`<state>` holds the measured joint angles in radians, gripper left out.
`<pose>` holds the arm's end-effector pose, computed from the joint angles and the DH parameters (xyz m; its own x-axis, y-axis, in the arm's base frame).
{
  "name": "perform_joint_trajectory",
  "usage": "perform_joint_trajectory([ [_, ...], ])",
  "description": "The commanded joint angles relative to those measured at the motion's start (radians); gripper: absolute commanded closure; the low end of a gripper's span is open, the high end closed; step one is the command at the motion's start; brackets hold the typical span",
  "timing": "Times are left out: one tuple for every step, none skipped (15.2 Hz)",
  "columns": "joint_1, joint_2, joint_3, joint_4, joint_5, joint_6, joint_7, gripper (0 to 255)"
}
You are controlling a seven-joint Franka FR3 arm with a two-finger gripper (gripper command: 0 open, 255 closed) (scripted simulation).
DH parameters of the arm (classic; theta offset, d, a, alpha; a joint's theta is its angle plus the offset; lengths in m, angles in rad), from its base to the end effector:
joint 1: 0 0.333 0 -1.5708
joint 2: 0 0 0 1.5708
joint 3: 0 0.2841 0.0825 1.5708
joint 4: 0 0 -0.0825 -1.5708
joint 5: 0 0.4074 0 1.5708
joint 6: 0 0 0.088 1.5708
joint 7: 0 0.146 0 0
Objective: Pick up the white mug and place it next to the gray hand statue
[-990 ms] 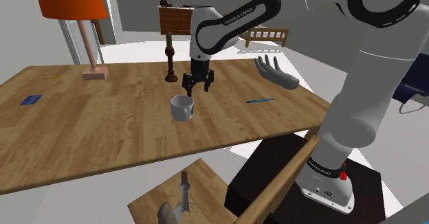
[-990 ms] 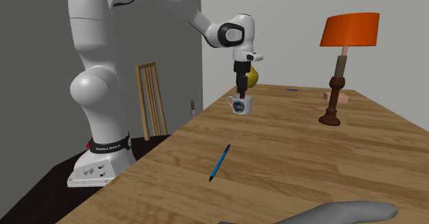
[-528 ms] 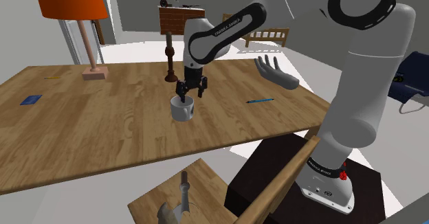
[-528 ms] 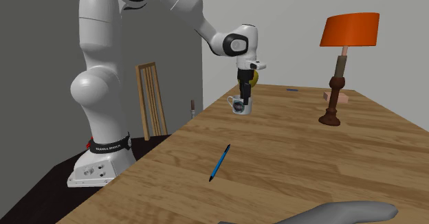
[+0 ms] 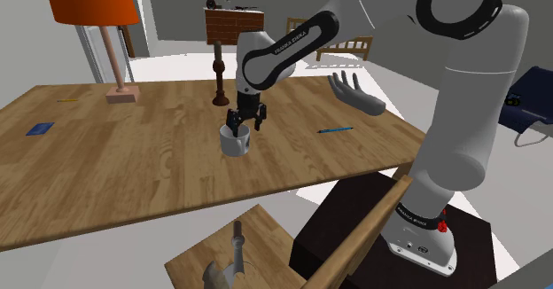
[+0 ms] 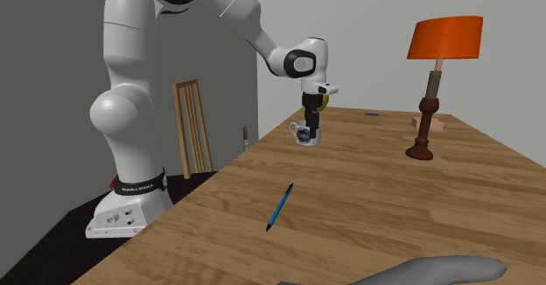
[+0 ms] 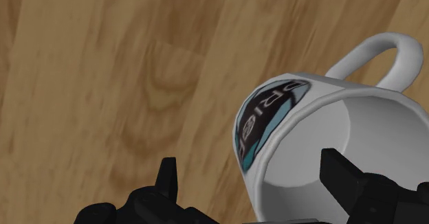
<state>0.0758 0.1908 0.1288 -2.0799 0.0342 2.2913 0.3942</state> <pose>0.5780 0.1223 0.2538 0.9771 -0.2128 0.0002 -0.2125 -0.9756 -0.0548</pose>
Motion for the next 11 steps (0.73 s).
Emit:
perform_joint_trajectory([
  [0.0, 0.0, 0.0, 0.0, 0.0, 0.0, 0.0, 0],
  [0.0, 0.0, 0.0, 0.0, 0.0, 0.0, 0.0, 0],
  [0.0, 0.0, 0.0, 0.0, 0.0, 0.0, 0.0, 255],
  [0.0, 0.0, 0.0, 0.0, 0.0, 0.0, 0.0, 255],
  [0.0, 0.0, 0.0, 0.0, 0.0, 0.0, 0.0, 255],
  [0.0, 0.0, 0.0, 0.0, 0.0, 0.0, 0.0, 255],
  [0.0, 0.0, 0.0, 0.0, 0.0, 0.0, 0.0, 255],
  [0.0, 0.0, 0.0, 0.0, 0.0, 0.0, 0.0, 255],
  [0.0, 0.0, 0.0, 0.0, 0.0, 0.0, 0.0, 255],
  [0.0, 0.0, 0.0, 0.0, 0.0, 0.0, 0.0, 255],
  [0.0, 0.0, 0.0, 0.0, 0.0, 0.0, 0.0, 255],
])
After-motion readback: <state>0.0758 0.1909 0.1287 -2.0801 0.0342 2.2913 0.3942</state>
